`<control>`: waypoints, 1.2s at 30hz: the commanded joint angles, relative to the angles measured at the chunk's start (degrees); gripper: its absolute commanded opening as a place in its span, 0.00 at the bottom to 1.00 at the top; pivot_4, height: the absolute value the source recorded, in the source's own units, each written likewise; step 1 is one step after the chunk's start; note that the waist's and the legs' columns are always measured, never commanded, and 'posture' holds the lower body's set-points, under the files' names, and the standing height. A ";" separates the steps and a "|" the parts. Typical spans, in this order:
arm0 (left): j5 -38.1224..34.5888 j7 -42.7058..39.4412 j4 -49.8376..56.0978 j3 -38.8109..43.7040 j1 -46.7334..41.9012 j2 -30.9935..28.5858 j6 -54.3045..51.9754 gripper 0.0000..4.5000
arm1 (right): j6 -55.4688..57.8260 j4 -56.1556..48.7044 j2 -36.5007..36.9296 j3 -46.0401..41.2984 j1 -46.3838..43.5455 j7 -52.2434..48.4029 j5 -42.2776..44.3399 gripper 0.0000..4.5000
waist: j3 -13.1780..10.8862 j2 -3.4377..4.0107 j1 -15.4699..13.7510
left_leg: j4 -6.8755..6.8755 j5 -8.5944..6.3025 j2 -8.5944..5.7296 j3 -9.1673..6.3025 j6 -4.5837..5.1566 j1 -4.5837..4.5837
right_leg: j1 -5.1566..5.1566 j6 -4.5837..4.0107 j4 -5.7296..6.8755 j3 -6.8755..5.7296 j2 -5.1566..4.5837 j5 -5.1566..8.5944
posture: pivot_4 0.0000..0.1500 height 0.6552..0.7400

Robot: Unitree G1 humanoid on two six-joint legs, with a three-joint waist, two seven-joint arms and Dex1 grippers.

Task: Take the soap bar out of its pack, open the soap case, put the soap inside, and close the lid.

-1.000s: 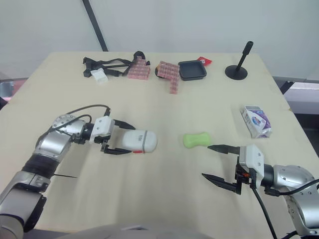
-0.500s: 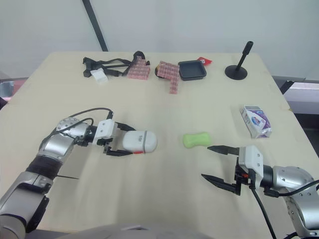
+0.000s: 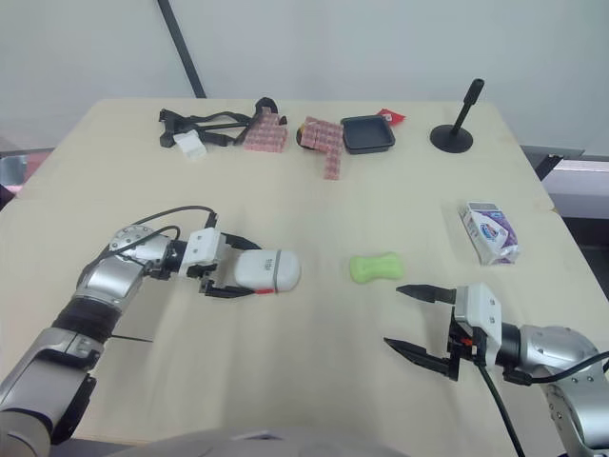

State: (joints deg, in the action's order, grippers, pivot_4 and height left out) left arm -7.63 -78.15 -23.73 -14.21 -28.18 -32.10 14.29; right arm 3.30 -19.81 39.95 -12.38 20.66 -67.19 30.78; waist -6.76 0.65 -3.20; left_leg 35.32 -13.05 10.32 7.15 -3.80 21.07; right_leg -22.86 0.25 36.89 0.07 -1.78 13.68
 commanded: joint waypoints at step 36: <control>-1.66 3.67 3.78 3.21 2.58 1.17 14.90 0.77 | 20.74 -9.49 4.55 -3.10 -3.40 9.32 16.87 1.00 | -0.01 -0.01 0.02 | 0.00 0.00 0.00 -0.05 0.00 0.02 | 0.02 0.02 -0.04 -0.02 0.00 -0.01 | 1.00 1.00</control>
State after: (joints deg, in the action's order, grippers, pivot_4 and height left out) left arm -7.35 -75.41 -23.00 -12.68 -25.98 -31.07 26.20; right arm 17.73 -25.82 43.22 -13.10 18.39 -61.44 41.31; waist -6.77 0.64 -3.18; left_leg 35.32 -13.05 10.31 7.09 -3.80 21.08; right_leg -22.82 0.29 36.86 0.05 -1.78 13.66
